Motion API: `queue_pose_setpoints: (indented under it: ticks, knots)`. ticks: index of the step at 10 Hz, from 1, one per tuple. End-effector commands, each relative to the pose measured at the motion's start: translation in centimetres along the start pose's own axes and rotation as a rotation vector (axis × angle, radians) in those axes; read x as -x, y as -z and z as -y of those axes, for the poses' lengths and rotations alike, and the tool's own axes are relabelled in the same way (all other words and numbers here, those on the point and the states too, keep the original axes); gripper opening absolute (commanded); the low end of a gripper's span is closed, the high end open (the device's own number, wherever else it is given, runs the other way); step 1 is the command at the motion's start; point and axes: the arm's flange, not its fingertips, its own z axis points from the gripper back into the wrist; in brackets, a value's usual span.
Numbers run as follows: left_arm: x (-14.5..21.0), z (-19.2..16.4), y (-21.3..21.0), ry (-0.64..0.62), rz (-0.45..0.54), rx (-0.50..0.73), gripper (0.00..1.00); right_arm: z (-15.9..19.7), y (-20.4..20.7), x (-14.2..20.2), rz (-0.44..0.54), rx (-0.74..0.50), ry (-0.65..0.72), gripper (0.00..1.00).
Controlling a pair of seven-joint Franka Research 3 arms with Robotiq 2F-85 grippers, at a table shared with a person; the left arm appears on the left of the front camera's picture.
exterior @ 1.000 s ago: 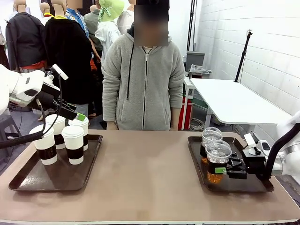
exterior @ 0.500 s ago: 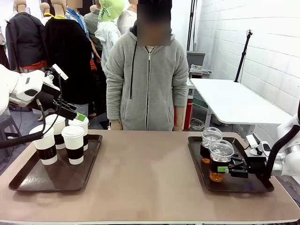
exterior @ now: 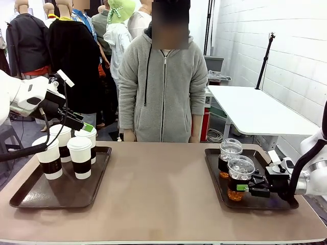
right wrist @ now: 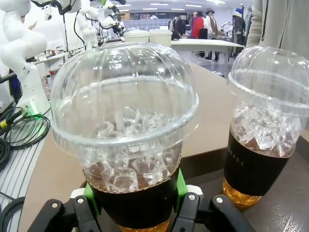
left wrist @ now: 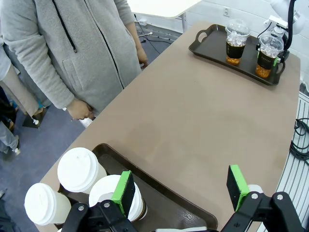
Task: Distribute the coffee onto the tray.
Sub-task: Pick up another iced Americano from the middle of the table and place it on the right Handle tray.
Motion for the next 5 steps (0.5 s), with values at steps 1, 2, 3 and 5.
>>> queue_pose_setpoints:
  ticks: [1,2,3,5]
  knots:
    - [0.28,-0.4,0.21,0.018,0.01,0.018,1.0,0.41,-0.07,-0.14,0.015,-0.03,-0.014,0.66]
    - [0.28,-0.4,0.21,0.018,0.01,0.018,1.0,0.42,0.01,-0.14,0.016,-0.034,-0.011,0.66]
    - [0.28,-0.4,0.21,0.018,0.01,0.018,1.0,0.41,0.01,-0.15,0.016,-0.034,-0.01,0.66]
    - [0.28,-0.4,0.21,0.018,0.01,0.018,1.0,0.27,-0.05,-0.13,0.004,-0.044,0.011,0.86]
